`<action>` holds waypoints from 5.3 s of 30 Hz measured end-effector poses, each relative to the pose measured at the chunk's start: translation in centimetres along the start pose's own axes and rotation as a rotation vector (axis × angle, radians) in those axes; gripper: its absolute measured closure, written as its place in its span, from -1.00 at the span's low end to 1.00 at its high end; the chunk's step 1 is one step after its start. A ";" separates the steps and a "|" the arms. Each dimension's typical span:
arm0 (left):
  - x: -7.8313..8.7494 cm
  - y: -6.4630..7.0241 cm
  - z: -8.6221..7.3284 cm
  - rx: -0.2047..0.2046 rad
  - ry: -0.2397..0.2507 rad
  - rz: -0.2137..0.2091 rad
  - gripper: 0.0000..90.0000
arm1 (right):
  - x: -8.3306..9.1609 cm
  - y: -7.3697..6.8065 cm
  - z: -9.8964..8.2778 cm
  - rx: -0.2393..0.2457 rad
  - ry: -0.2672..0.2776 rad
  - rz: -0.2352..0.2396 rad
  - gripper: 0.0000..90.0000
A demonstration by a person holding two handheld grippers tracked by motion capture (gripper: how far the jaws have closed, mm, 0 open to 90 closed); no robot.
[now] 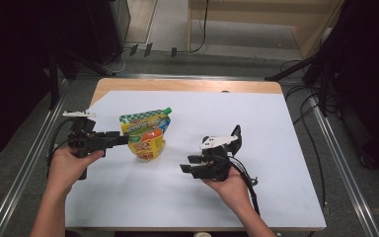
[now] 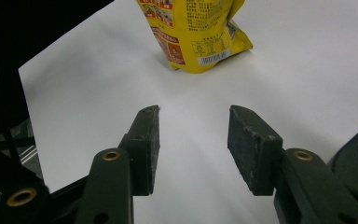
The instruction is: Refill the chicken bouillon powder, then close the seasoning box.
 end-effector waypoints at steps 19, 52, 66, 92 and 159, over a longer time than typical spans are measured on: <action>0.8 -2.6 -0.5 0.046 0.006 0.050 -0.03 | 0.8 0.3 0.3 -0.006 -0.032 -0.004 0.43; -1.4 -3.7 -1.2 0.035 -0.004 0.075 -0.04 | 7.3 2.8 3.8 -0.033 -0.019 -0.037 1.00; -1.5 -3.7 -1.3 0.034 -0.009 0.077 -0.04 | 11.1 5.2 5.3 -0.057 0.036 -0.082 1.00; -1.6 -3.7 -1.4 0.035 -0.014 0.072 -0.05 | 13.8 10.1 4.1 -0.134 0.069 -0.215 1.00; -1.6 -4.0 -1.7 0.047 -0.019 0.074 -0.06 | 6.8 7.1 1.5 -0.086 -0.037 -0.131 1.00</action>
Point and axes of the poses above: each handheld gripper's, and its own axes: x roughly backward along the jaws, z roughly out of its top, y roughly to its right, the point moved 10 cm from there along -x, roughly forward along the jaws, and after that the axes turned 11 degrees about y, right-handed, at the moved point
